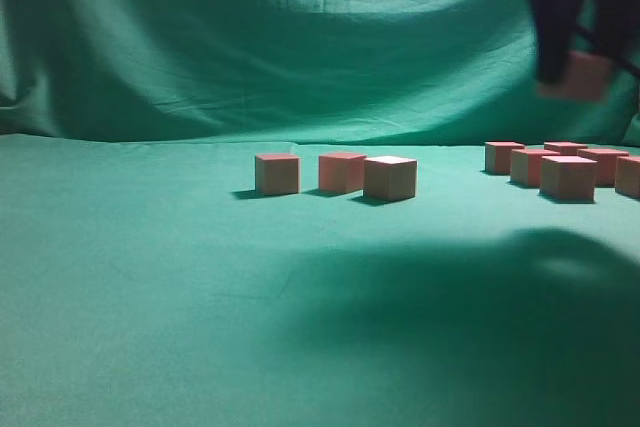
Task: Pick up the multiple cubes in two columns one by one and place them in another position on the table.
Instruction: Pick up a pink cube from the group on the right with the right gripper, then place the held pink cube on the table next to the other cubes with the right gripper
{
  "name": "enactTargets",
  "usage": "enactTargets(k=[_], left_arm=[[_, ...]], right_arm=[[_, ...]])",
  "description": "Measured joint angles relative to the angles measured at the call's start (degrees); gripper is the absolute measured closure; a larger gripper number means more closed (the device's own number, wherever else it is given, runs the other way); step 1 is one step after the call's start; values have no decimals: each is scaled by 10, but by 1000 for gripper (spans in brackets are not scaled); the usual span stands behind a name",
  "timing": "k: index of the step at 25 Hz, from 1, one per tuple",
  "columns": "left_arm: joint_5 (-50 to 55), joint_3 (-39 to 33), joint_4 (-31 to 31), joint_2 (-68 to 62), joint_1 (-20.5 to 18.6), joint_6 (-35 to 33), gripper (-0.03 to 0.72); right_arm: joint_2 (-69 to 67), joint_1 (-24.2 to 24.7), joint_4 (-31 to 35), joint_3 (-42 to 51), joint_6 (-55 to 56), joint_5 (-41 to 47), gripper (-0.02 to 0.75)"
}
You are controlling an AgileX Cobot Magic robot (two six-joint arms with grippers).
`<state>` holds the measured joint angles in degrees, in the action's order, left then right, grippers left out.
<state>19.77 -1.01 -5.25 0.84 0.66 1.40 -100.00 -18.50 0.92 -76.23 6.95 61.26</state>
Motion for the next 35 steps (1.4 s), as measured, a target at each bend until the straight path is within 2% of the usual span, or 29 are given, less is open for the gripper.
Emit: enactTargets(k=[8, 13, 18, 24, 35], left_arm=[[0, 0, 0, 0, 0, 0, 688], [0, 0, 0, 0, 0, 0, 688], [0, 0, 0, 0, 0, 0, 688], [0, 0, 0, 0, 0, 0, 688], [0, 0, 0, 0, 0, 0, 688]], right_arm=[[-38, -182, 9, -123, 66, 31, 450], [-134, -244, 10, -220, 99, 50, 450], [-236, -258, 11, -338, 144, 84, 450], [-323, -258, 8, -428, 200, 93, 450], [-342, -258, -32, -443, 237, 94, 450]])
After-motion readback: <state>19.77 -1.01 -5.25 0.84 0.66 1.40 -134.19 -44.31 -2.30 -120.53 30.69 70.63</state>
